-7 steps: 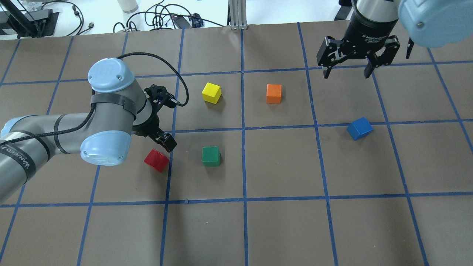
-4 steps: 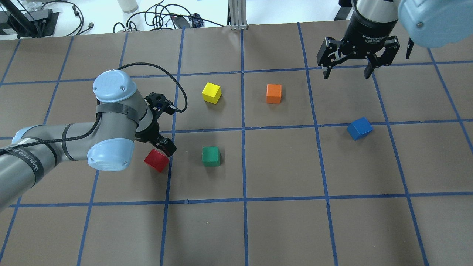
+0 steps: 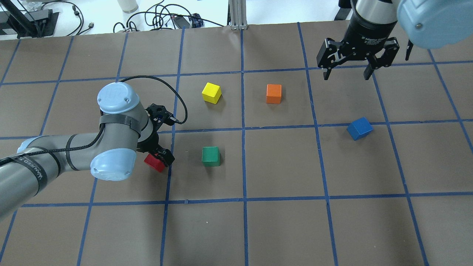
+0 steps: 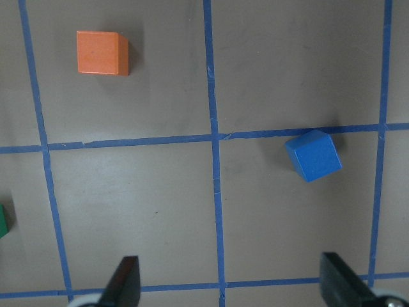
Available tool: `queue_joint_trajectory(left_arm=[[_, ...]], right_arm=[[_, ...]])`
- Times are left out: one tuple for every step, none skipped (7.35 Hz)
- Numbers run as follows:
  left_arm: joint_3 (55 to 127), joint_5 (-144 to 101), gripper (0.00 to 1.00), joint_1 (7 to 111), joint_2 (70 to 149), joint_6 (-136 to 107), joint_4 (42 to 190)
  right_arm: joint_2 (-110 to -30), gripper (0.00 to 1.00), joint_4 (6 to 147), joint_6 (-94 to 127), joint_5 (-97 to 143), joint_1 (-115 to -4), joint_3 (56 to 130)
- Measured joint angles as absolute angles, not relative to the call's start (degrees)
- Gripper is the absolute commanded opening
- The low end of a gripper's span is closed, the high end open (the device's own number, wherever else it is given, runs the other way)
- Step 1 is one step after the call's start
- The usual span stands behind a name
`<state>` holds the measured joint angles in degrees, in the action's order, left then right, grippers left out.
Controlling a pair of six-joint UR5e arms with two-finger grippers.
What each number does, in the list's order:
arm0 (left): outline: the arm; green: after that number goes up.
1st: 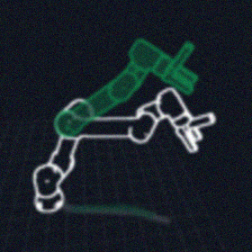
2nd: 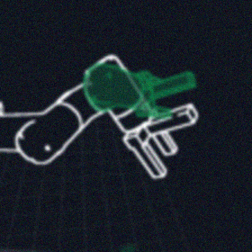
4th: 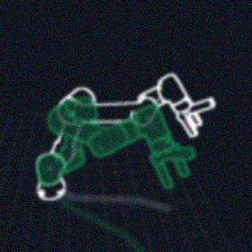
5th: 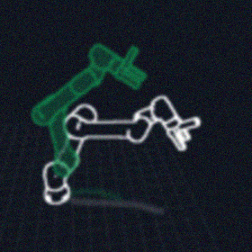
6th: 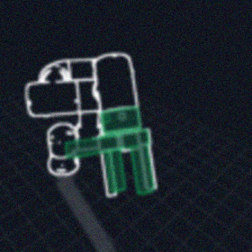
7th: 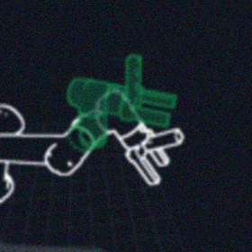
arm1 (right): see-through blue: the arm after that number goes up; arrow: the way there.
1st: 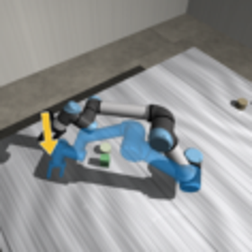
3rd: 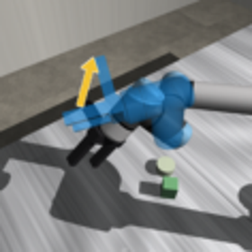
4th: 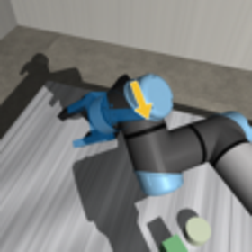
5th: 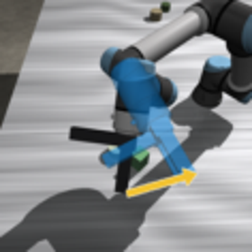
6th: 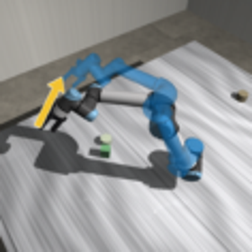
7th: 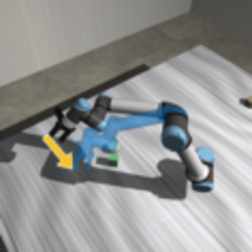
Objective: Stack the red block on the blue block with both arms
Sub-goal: 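Close the left gripper on the red cube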
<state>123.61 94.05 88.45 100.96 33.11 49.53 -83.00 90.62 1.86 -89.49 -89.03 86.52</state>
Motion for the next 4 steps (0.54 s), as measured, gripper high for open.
queue_joint_trajectory(left_arm=[[124.05, 94.16, 0.53, 88.41, 101.12, 33.11, 49.23], [124.41, 94.28, 0.3, 88.37, 101.26, 33.02, 49.0], [124.6, 94.93, 0.15, 88.36, 101.49, 32.97, 48.78], [124.63, 96.1, 0.11, 88.39, 101.77, 33.07, 48.26]], right_arm=[[-83.0, 1.0, 90.76, 1.78, -89.48, -89.03, 87.02], [-82.99, 1.0, 91.04, 1.68, -89.48, -89.03, 87.36], [-82.98, 1.0, 91.41, 1.57, -89.47, -89.03, 87.52], [-82.99, 1.0, 91.63, 1.53, -89.47, -89.03, 87.59]])
